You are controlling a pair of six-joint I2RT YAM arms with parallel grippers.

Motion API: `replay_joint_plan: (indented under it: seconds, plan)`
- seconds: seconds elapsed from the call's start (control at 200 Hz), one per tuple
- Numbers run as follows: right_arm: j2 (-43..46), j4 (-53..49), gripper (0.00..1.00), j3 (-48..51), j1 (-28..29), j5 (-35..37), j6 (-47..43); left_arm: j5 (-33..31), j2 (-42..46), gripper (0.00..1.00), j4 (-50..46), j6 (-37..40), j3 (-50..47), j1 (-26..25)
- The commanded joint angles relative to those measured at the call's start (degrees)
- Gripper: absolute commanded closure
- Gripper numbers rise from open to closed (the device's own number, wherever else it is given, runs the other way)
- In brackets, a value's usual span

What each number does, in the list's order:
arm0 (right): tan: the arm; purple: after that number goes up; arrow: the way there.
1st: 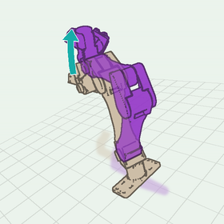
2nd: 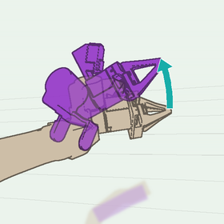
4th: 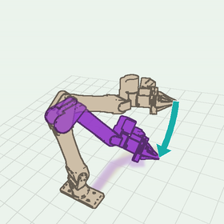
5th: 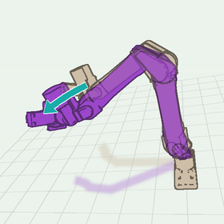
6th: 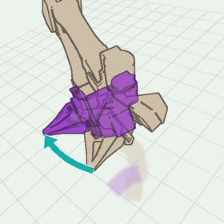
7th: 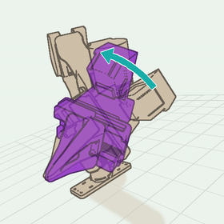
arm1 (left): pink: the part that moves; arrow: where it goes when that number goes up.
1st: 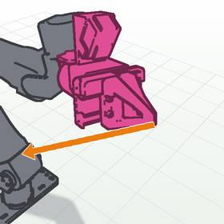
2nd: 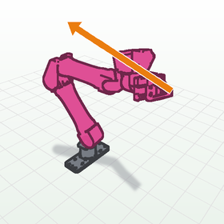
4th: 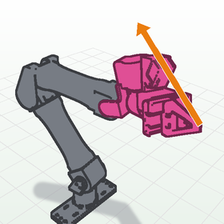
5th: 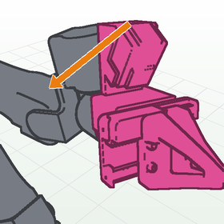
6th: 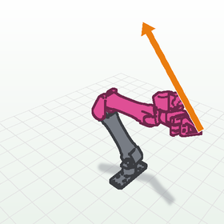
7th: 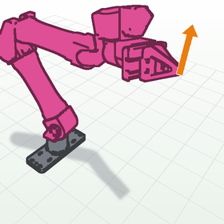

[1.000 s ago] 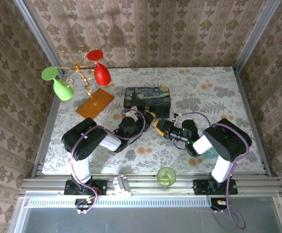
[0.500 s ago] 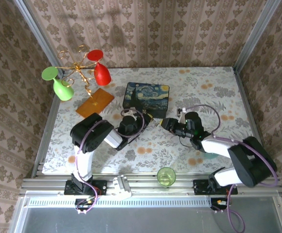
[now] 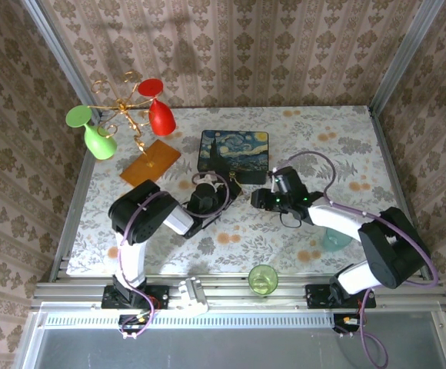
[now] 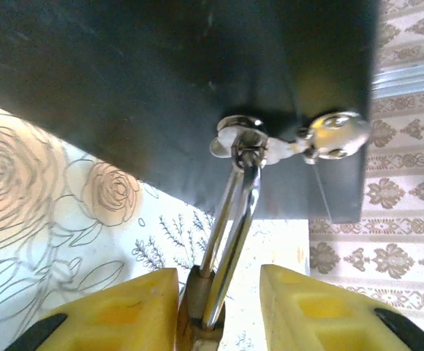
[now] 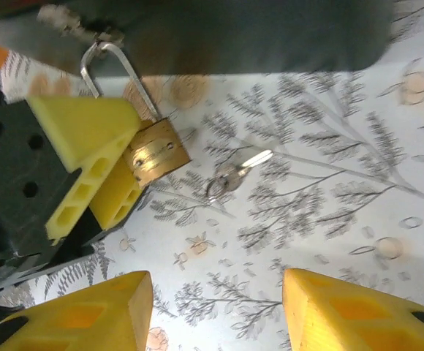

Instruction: Unlock the padlock with the key

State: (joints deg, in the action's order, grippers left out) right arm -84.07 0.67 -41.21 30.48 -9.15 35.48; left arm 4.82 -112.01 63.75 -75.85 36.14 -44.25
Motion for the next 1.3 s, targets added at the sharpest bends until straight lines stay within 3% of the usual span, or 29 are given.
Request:
replay_joint_plan:
  seconds: [0.0,0.18,0.4,0.595,0.77,0.985,1.14,1.29]
  plan:
    - [-3.4,-9.4,0.48,-4.6,4.7,11.5,-1.5,-2.1,4.4,0.53,-2.1,3.3,-2.4,0.0]
    - [-9.6,-12.5,0.47,-9.8,8.6,19.1,0.6,-3.6,9.7,0.51,-2.3,5.2,-7.7,0.5]
    - [-15.4,-12.8,0.46,-14.9,9.7,20.6,0.6,-2.3,13.8,0.51,-2.2,7.4,-11.7,1.0]
    - [-20.1,-14.5,0.49,-18.6,10.2,22.7,-1.3,-1.6,12.0,0.51,3.5,6.0,-15.2,1.5]
    - [-24.2,-20.3,0.58,-23.2,11.8,27.0,-4.5,-0.6,8.6,0.53,9.3,3.8,-16.9,1.9]
    - [-25.3,-23.2,0.71,-22.3,13.1,30.7,-5.9,-0.2,8.5,0.55,9.4,3.8,-16.7,2.0]
    - [-25.2,-15.9,0.75,-19.2,13.0,29.2,-7.4,0.3,9.2,0.56,8.5,4.5,-15.9,2.0]
    - [-26.9,-16.1,0.91,-20.6,12.6,28.1,-8.4,0.3,9.3,0.57,8.7,4.5,-16.3,2.0]
